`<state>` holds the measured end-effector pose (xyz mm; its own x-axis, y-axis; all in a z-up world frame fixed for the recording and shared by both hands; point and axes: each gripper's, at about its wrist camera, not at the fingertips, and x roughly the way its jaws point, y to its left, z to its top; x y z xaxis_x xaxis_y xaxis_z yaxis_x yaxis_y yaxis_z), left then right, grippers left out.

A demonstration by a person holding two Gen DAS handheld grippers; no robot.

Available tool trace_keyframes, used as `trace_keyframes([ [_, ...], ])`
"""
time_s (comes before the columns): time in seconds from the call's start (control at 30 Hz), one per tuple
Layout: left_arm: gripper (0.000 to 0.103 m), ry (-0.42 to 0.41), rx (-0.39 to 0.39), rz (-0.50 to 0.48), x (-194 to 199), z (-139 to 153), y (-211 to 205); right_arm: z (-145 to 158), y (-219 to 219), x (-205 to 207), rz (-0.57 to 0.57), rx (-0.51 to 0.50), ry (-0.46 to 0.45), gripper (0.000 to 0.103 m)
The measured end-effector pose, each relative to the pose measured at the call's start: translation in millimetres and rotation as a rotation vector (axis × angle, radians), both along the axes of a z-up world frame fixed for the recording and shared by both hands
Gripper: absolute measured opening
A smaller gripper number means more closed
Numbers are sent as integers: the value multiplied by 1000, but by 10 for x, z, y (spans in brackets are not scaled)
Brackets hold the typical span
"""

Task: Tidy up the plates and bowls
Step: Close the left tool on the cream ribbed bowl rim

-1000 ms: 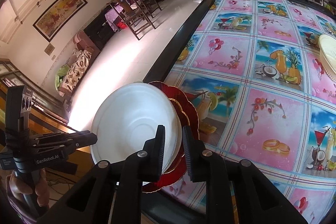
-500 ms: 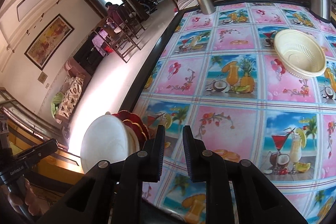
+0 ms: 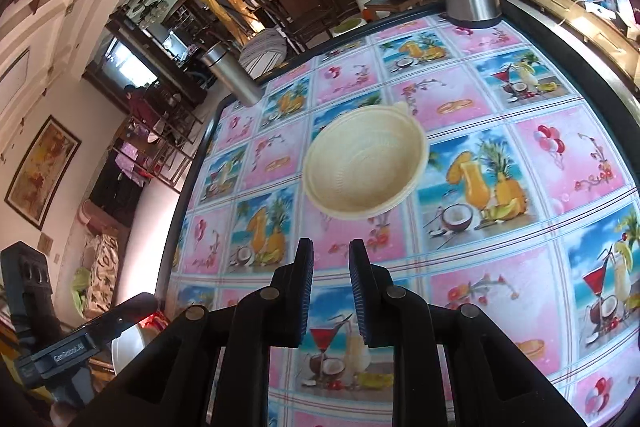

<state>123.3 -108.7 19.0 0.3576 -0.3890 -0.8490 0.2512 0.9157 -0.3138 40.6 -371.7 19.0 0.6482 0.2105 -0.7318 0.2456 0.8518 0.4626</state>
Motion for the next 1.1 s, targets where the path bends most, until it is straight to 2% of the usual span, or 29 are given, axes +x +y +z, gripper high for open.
trace_keyframes([
  [0.13, 57, 52, -19, 13, 312, -182, -271, -96, -380, 237, -37, 52, 27, 25],
  [0.27, 56, 85, -24, -1, 566, -309, -520, -211, -574, 550, -37, 95, 64, 25],
  [0.47, 56, 138, -14, -32, 871, -450, -801, -295, -739, 960, -44, 60, 113, 28],
  [0.53, 56, 150, -2, -48, 940, -481, -871, -363, -796, 1001, -53, 46, 119, 31],
  [0.63, 56, 167, -4, -53, 1041, -525, -938, -525, -900, 1052, -41, 99, 153, 31],
  [1.1, 56, 230, 23, -44, 1232, -782, -1186, -796, -1087, 1101, -62, 200, 185, 31],
])
